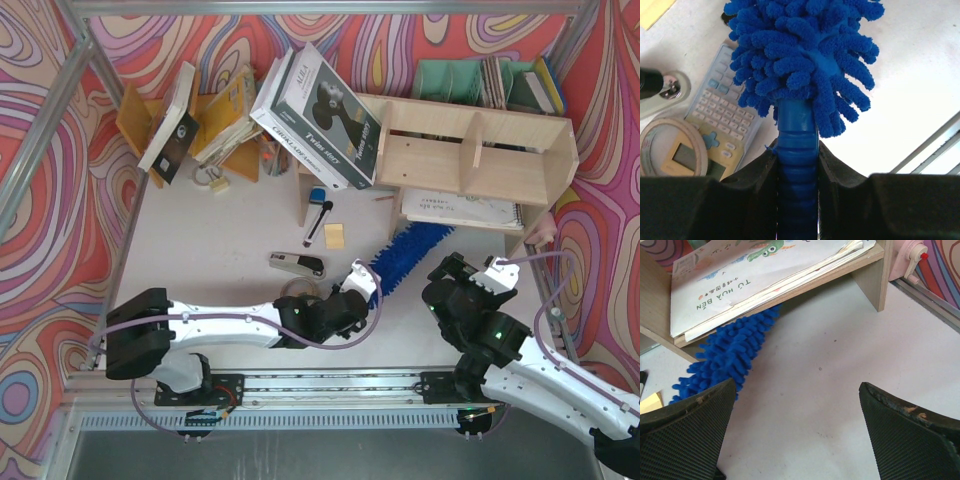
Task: Dust the bookshelf with a duster
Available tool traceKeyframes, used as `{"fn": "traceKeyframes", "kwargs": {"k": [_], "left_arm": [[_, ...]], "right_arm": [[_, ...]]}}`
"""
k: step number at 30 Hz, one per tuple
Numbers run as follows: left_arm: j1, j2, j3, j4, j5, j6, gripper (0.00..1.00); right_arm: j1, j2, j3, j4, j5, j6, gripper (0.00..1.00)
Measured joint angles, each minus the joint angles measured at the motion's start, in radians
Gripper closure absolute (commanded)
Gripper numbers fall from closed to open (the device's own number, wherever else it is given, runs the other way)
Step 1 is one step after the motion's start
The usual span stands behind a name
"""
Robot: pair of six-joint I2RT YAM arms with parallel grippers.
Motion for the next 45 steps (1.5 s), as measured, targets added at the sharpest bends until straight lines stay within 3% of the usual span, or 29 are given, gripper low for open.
{"fn": "traceKeyframes", "kwargs": {"k": [6,12,24,38,45], "left_arm": [[-0.001,-0.017,-0.002,-0.066,-0.032,-0.066,1.0],[-0.021,-0.067,0.047,-0.238,-0.04,-0.163,1.0],[-0.161,-0.154,0.104,-0.539,-0.162,-0.365,1.0],[-0.161,-0.019,0.122,-0.577,-0.076,-0.367,1.0],[-0.161,-0.046,0.135,-0.589,-0.109,-0.36,1.0]], "right_arm": [[0.0,0.0,0.0,0.0,0.0,0.0,0.01],[0.0,0.0,0.0,0.0,0.0,-0.001,0.01],[0.0,0.0,0.0,0.006,0.0,-0.019,0.01],[0.0,-0.009,0.0,0.008,0.0,-0.026,0.01],[0.0,-0.009,0.0,0.008,0.0,-0.026,0.01]]}}
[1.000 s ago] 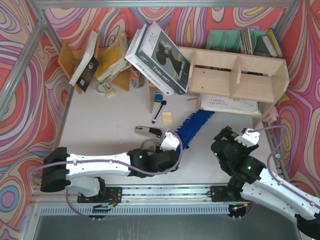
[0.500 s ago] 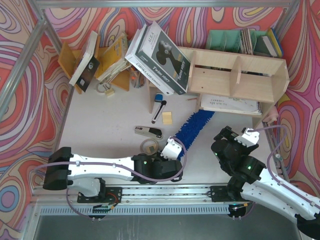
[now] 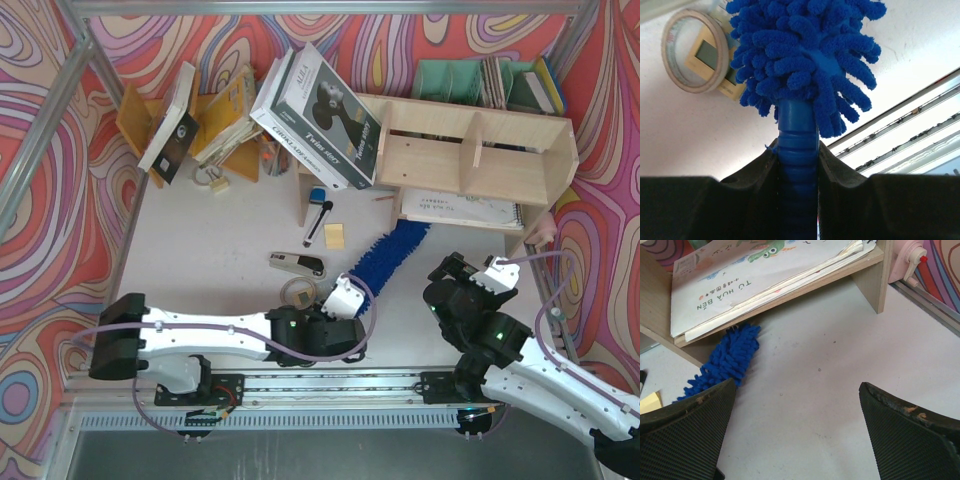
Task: Dust the bookshelf with a duster
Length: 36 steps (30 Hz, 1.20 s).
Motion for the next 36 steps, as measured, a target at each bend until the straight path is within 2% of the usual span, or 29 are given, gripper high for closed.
{"fn": "traceKeyframes", "kwargs": {"k": [6,10,24,36], "left_arm": [[-0.001,-0.123,0.0,0.01,-0.051,0.023,1.0],[-0.001,-0.142,-0.026,0.025,-0.056,0.031,1.0],[0.004,0.038,-0.019,0.045,-0.001,0.067,1.0],[0.006,-0.144,-0.018,0.053,-0.081,0.134,1.0]], "right_arm": [[0.0,0.0,0.0,0.0,0.0,0.0,0.01],[0.0,0.0,0.0,0.0,0.0,0.0,0.01],[0.0,0.0,0.0,-0.001,0.0,0.004,0.01],[0.0,0.0,0.0,-0.001,0.0,0.011,0.01]]}}
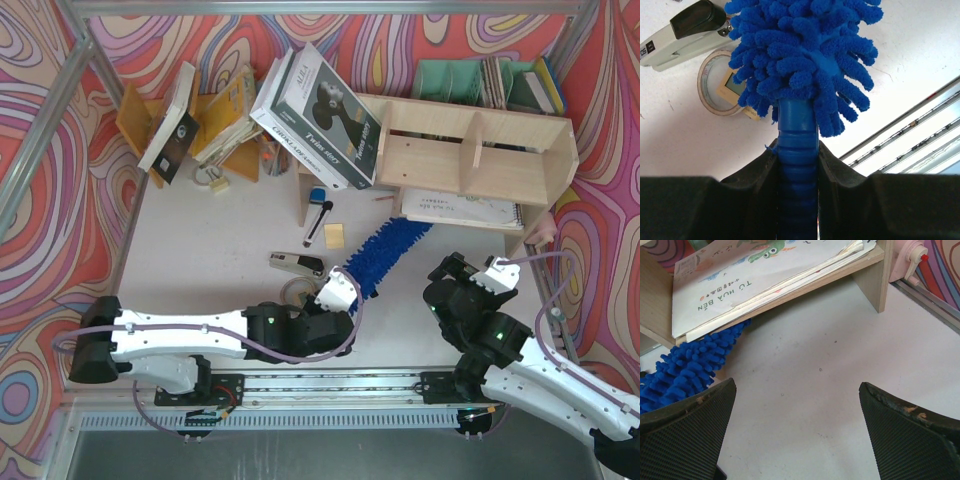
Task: Dust the bookshelf with a duster
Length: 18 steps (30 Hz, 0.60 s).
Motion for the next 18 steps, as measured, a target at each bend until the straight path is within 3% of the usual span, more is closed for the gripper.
{"fn": "traceKeyframes", "kwargs": {"k": [18], "left_arm": [[0.018,0.151,0.015,0.015,0.064,0.032,1.0]], "right_arm": [[0.0,0.002,0.0,0.0,0.0,0.0,0.01]]}}
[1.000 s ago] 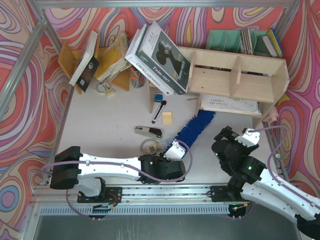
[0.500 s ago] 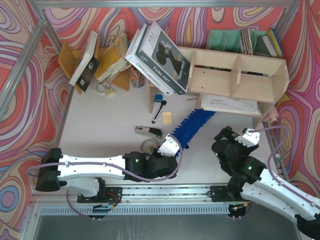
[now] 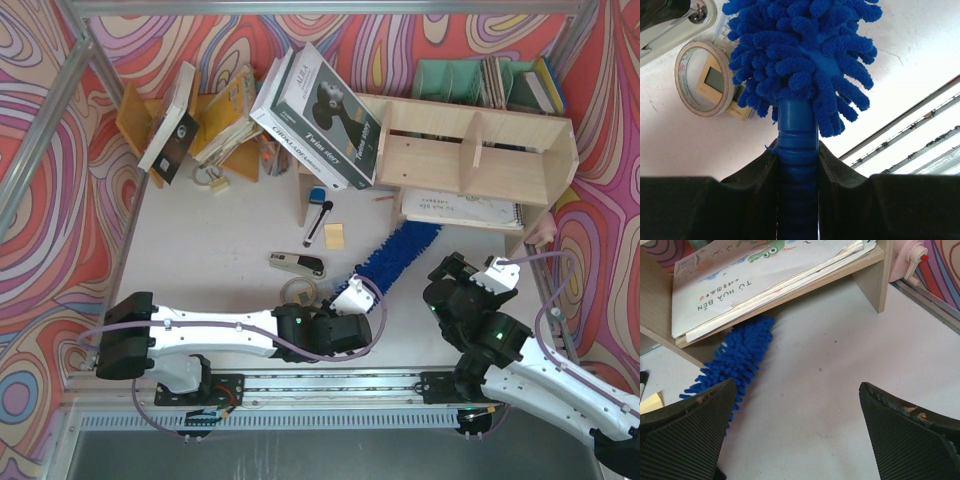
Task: Dust the bookshelf with a duster
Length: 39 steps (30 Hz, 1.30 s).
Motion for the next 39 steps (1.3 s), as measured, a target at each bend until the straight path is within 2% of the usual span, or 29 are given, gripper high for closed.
{"fn": "traceKeyframes", "kwargs": {"k": [6,24,34,39], "left_arm": [[-0.004,-0.018,0.039,-0.008,0.03,0.06,1.0],[-0.046,-0.356,0.024,-0.235,0.111,0.143,1.0],[-0.047,-0.363,0.029,-0.437,0.113,0.144,1.0],[-0.047,-0.417,0.061,-0.505,0.126,0.143,1.0]], "right_arm": [[0.0,0.0,0.0,0.0,0.0,0.0,0.01],[0.0,0.002,0.041,-0.061,-0.006,0.038,0.01],[0.0,0.02,0.103,-0.057,-0.002,0.014,0.01],[0.0,0.02,0.106,-0.051,0.001,-0.01,0.01]]}}
